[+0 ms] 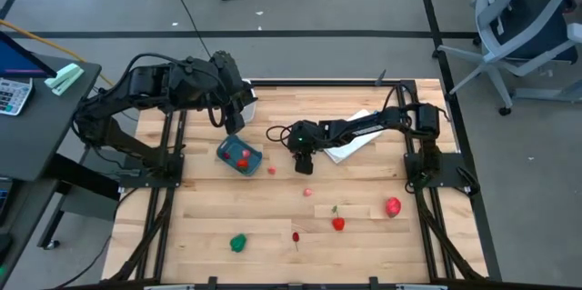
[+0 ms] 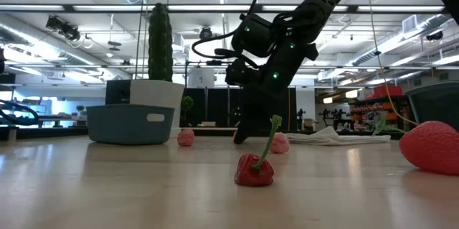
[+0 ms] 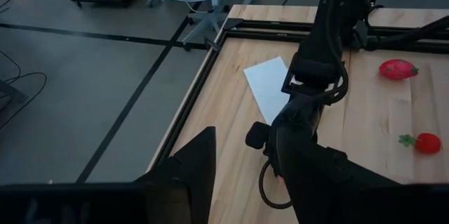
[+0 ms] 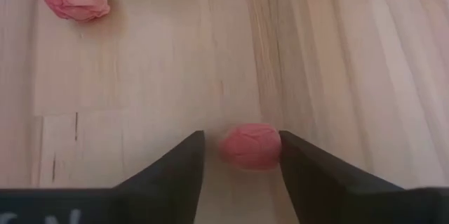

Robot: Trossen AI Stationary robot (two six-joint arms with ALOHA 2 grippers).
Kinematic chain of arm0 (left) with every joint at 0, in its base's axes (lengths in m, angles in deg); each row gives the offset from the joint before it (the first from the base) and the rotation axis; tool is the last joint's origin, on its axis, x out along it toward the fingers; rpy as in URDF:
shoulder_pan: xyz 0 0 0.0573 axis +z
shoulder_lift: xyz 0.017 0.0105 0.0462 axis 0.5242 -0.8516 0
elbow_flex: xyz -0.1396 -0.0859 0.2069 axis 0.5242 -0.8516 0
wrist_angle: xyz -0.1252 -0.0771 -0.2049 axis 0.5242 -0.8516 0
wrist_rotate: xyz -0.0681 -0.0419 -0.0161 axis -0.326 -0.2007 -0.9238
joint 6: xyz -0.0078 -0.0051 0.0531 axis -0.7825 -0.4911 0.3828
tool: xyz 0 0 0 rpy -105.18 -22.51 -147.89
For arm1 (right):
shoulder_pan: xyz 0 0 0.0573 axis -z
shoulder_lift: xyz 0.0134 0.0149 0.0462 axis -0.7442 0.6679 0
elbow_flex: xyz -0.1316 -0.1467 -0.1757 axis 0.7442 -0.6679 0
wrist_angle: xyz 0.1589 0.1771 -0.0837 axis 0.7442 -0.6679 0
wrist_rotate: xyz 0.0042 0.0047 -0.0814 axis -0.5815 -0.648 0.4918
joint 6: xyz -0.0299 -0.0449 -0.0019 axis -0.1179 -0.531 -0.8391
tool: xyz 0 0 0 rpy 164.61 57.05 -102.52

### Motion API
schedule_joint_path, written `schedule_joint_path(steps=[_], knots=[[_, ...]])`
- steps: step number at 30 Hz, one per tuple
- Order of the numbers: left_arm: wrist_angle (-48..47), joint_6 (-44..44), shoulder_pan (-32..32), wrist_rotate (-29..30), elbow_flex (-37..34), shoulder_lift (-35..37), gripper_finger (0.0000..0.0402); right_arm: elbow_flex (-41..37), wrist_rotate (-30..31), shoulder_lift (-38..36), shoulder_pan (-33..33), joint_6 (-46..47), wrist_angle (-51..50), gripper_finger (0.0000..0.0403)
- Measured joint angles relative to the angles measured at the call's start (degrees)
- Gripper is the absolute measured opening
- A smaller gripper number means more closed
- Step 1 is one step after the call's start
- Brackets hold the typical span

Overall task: Pick and placing Produce into tupperware
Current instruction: Put the top right pink peach into the blue bin

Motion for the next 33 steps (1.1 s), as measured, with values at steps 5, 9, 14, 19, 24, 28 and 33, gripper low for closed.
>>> schedule_joint_path(steps=[5, 9, 14, 19, 24, 28, 33], knots=[[0.0, -0.02, 0.0, 0.0, 0.0, 0.0, 0.0156, -0.02, -0.22, 0.0, -0.34, 1.33, 0.19, 0.0144], [0.01, -0.02, 0.0, 0.0, 0.0, 0.0, 0.0149, -0.09, 0.24, 0.0, -1.16, 1.3, 2.77, 0.0102], [0.01, -0.02, 0.0, 0.0, 0.0, 0.0, 0.0144, 2.04, -0.06, 0.0, -2.66, 1.93, 3.95, 0.0083], [0.05, -0.03, 0.0, 0.0, 0.0, 0.0, 0.015, 6.34, -0.26, -0.02, -5.32, 1.31, 3.86, 0.0092], [0.05, -0.04, 0.0, 0.0, 0.0, 0.0, 0.0151, 12.1, -0.35, -0.11, -8.12, -0.68, 3.97, 0.0092], [0.07, 0.02, 0.0, 0.0, 0.0, 0.0, 0.0146, 16.28, -0.39, -0.16, -9.5, -4.84, 7.04, 0.0092], [0.18, 0.02, 0.0, 0.0, 0.0, 0.0, 0.0148, 17.14, -1.57, 0.47, -9.79, -6.92, 11.23, 0.0092]])
